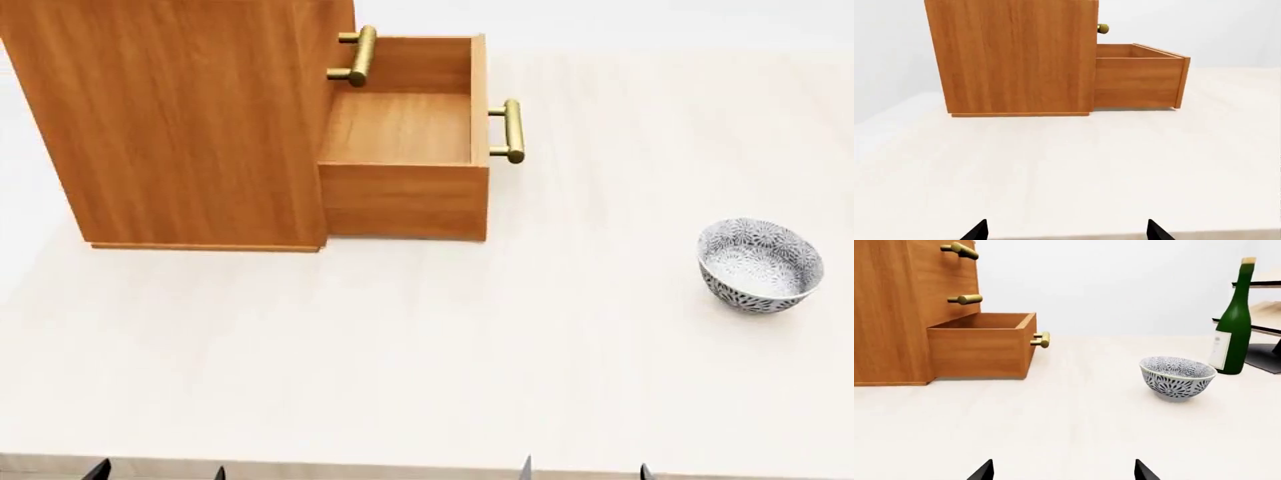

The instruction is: Close the bottom drawer of the cabinet.

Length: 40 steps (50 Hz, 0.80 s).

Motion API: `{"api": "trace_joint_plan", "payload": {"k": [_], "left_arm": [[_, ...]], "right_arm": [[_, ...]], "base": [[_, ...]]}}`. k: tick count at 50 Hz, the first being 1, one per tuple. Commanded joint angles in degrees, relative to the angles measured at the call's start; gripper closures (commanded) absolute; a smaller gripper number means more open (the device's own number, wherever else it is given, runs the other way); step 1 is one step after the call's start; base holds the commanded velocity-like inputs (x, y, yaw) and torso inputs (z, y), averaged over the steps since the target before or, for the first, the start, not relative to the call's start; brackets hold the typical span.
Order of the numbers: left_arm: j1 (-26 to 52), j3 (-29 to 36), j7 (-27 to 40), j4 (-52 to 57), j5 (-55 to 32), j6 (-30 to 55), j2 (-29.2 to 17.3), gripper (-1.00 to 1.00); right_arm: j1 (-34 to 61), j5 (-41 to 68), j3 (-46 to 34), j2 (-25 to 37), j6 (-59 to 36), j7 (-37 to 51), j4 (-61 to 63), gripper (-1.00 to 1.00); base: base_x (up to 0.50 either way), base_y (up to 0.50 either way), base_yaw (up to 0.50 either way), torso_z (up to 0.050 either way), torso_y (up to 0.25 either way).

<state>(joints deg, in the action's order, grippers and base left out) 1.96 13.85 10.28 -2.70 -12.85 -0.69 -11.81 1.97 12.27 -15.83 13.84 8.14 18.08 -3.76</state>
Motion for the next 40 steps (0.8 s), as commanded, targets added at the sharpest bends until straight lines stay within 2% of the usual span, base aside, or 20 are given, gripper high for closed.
{"api": "trace_joint_plan", "payload": {"k": [1,16,27,40], "left_arm": [[0.23,-0.51,-0.9,-1.34,0.6,-0.83,0.85,-1.0],[0.15,-0.15,-0.46,-0.73,0.15,-0.57,0.48,-1.0],[0.47,0.21,-0.35,-1.38,0.01,-0.94,0.37,-1.0],[0.52,0.62,-0.05,-1.35,-0.21,-0.89,0.13,-1.0]], "right_arm": [[0.56,1.65,1.48,-0.82,2.06,-2.13,-2.99,-1.0],[0.5,0.39,1.03,-0.62,1.82,-0.59,-2.7,-1.0],[1.04,1.45,0.77,-0.52,1.5,-1.21,-3.29,-1.0],[1.26,1.4,0.37,-0.44,0.78,-0.62,-3.26,-1.0]], "base": [[0.0,0.0,0.0,0.0,0.0],[0.0,0.0,0.0,0.0,0.0],[0.0,0.47,0.0,0.0,0.0],[0.0,0.01,0.0,0.0,0.0]]}}
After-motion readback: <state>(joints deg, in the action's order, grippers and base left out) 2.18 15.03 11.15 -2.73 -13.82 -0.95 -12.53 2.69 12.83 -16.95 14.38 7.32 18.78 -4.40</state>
